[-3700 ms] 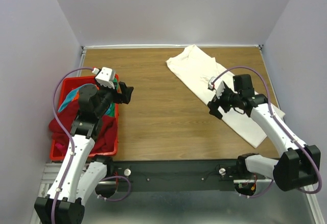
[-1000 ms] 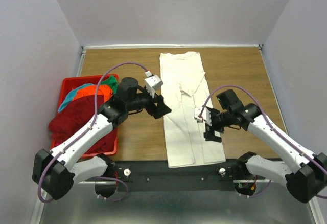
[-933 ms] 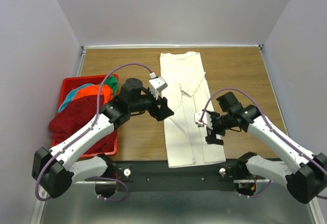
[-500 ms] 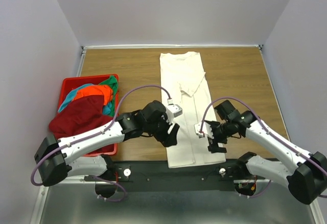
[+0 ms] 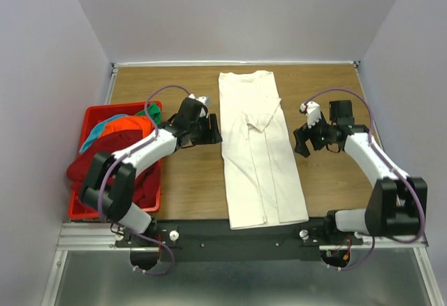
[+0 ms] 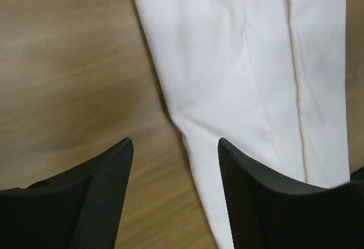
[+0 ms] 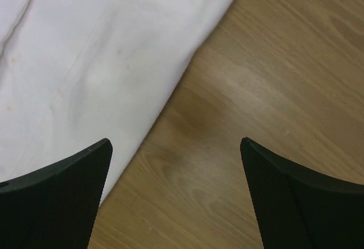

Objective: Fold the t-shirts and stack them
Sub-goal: Fold the tshirt

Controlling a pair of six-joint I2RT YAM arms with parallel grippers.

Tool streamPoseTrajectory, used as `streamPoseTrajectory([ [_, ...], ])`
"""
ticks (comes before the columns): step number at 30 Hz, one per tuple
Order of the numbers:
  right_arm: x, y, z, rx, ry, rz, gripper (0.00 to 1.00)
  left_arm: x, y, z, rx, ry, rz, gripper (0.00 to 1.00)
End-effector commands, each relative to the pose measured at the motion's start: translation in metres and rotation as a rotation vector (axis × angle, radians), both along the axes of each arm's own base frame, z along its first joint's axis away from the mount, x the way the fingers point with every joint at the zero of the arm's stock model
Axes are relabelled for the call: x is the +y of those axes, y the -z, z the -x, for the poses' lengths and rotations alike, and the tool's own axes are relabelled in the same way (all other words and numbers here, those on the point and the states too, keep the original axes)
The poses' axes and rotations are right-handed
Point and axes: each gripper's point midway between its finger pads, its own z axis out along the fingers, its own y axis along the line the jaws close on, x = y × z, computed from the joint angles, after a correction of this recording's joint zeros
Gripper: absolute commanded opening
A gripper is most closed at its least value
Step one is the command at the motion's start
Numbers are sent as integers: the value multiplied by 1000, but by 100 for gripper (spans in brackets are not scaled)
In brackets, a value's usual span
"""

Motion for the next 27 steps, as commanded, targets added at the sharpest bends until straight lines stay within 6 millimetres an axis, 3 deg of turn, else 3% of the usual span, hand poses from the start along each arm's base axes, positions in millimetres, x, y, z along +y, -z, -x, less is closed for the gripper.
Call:
streamPoseTrajectory([
  [1,8,-1,-46,71,118,-155,100,-23,-2,-56,-25,62,100,61],
  [2,9,-10,-52,56,126,-169,98,-23,3,-65,-21,66,92,59],
  [3,10,7,-57,119,142,-177,97,-16,9,-77,-24,60,69,58],
  [4,11,9,-66,135,155,-189,95,-18,1,-93,-45,58,67,58],
  [5,14,3,-79,136,176,-215,89,-17,18,-100,-13,60,54,56],
  [6,14,21,-86,197,197,-220,88,-11,21,-111,-15,46,46,55],
  [7,15,24,-92,213,210,-233,84,-10,15,-126,-31,37,52,53],
  [8,16,29,-97,245,238,-250,83,-7,32,-131,4,30,44,51],
  [10,19,39,-114,281,261,-268,81,1,34,-147,19,9,44,48],
  [11,20,41,-118,295,275,-283,80,2,44,-149,43,12,45,47],
  [15,23,53,-133,343,316,-309,75,6,51,-149,73,27,17,47],
  [20,30,70,-137,403,322,-344,70,3,63,-142,121,67,22,47],
  [27,34,82,-146,449,353,-371,59,-9,81,-148,176,96,50,46],
])
